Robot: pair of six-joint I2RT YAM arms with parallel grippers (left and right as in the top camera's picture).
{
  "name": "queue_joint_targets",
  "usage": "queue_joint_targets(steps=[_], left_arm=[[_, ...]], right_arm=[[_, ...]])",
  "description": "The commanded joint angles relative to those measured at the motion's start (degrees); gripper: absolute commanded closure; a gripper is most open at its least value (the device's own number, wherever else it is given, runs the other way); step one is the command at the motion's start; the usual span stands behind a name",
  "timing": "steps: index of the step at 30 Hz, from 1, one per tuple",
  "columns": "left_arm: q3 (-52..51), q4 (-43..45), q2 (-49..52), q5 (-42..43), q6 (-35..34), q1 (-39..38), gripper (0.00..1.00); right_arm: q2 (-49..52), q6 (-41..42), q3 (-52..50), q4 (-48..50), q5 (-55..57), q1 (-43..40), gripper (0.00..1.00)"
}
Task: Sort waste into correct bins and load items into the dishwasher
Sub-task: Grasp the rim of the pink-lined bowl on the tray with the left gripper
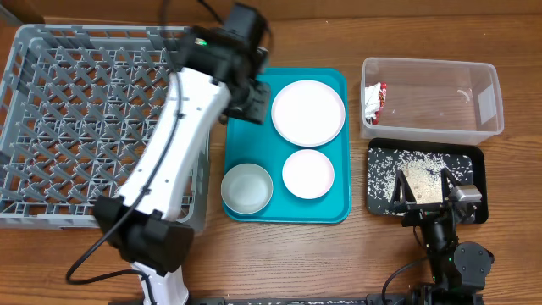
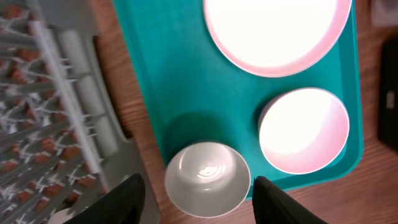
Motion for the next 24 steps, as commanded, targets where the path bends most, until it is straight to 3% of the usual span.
queue_joint_targets(steps=[1, 10, 17, 21, 24], left_arm=[[-5.5, 1.5, 4.3, -1.2, -1.6, -3.8, 0.45], [-19.7, 13.5, 5.8, 12.9, 7.5, -7.5, 0.43], [-28.9, 24.1, 6.0, 10.3, 6.9, -7.5, 0.43], [-33.7, 29.3, 6.0, 10.3, 4.7, -7.5, 0.56], [-33.2, 29.3, 6.0, 10.2, 3.2, -7.5, 0.76]], right_arm=[[-0.6, -0.4, -0.6, 0.4, 0.3, -0.2, 0.00], [-0.6, -0.4, -0.6, 0.4, 0.2, -0.2, 0.00], [-0.6, -0.4, -0.6, 0.4, 0.3, -0.2, 0.00], [-0.6, -0.4, -0.6, 0.4, 0.2, -0.2, 0.00], [-0.6, -0.4, -0.6, 0.4, 0.3, -0.2, 0.00]])
